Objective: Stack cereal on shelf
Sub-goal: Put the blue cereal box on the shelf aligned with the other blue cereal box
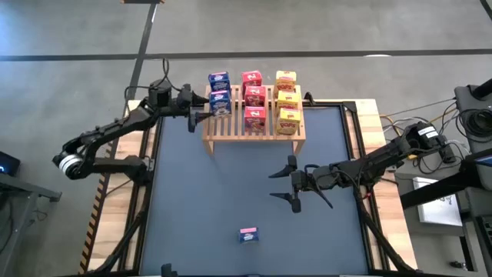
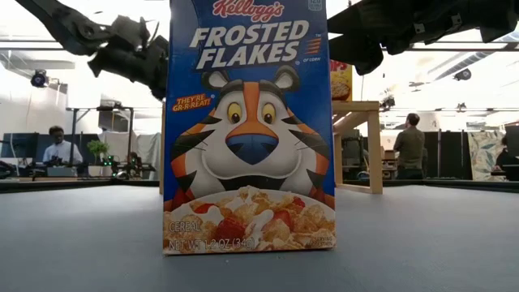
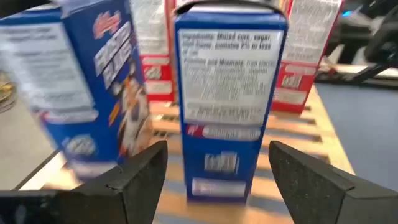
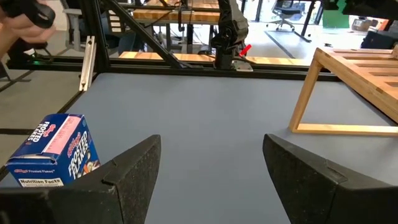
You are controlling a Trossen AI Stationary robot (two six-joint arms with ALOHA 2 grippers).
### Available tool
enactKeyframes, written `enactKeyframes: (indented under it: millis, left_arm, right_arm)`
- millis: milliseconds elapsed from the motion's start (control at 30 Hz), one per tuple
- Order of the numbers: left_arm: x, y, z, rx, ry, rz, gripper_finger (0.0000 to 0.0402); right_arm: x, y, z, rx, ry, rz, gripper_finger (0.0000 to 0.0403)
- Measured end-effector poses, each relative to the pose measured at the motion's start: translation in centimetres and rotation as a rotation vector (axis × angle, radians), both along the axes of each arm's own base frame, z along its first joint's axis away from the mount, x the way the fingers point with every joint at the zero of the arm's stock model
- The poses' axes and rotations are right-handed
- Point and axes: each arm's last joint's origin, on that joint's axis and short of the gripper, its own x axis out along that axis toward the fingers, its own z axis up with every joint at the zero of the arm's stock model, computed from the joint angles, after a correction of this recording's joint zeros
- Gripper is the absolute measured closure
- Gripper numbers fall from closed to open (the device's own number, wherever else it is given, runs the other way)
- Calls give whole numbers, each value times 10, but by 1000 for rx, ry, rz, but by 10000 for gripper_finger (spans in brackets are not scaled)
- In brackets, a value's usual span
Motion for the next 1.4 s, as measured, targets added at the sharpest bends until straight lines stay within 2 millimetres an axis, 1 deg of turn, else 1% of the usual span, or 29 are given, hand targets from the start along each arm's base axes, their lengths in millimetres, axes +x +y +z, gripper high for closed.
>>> enactKeyframes:
  millis: [133, 300, 467, 533, 600, 767, 867, 967, 1067, 1167, 1300, 1400]
  left_arm:
    - [-11, -14, 9, -8, 35, 27, 138]
    - [-22, -32, 19, -57, 33, 25, 138]
    - [-26, -57, 26, -90, -20, -14, 139]
    - [-26, -70, 29, -124, -61, -17, 142]
    - [-26, -85, 31, -121, -86, -45, 146]
    - [-23, -126, 31, -84, -172, -115, 158]
    - [-24, -148, 27, -66, -191, -134, 163]
    - [-23, -165, 19, -43, -214, -112, 167]
    - [-22, -177, 13, -27, -219, -96, 169]
    - [-20, -185, 7, -24, -207, -106, 170]
    - [-15, -188, 2, -25, -206, -113, 171]
    - [-11, -188, -1, -28, -192, -112, 171]
  right_arm:
    - [0, 0, 0, 0, 0, 0, 133]
    - [0, 2, 0, 38, 2, 2, 131]
    - [-3, 18, -4, 40, 11, 51, 137]
    - [-2, 26, -9, 39, 6, 48, 140]
    - [0, 34, -16, 42, 0, 53, 143]
    - [14, 56, -45, 65, 5, 96, 144]
    - [25, 70, -58, 62, 13, 110, 145]
    - [34, 84, -65, 51, 21, 133, 144]
    - [40, 96, -63, 34, 7, 161, 145]
    - [40, 101, -60, 30, 1, 175, 141]
    - [36, 103, -56, 37, -5, 179, 131]
    - [35, 103, -55, 77, -3, 175, 121]
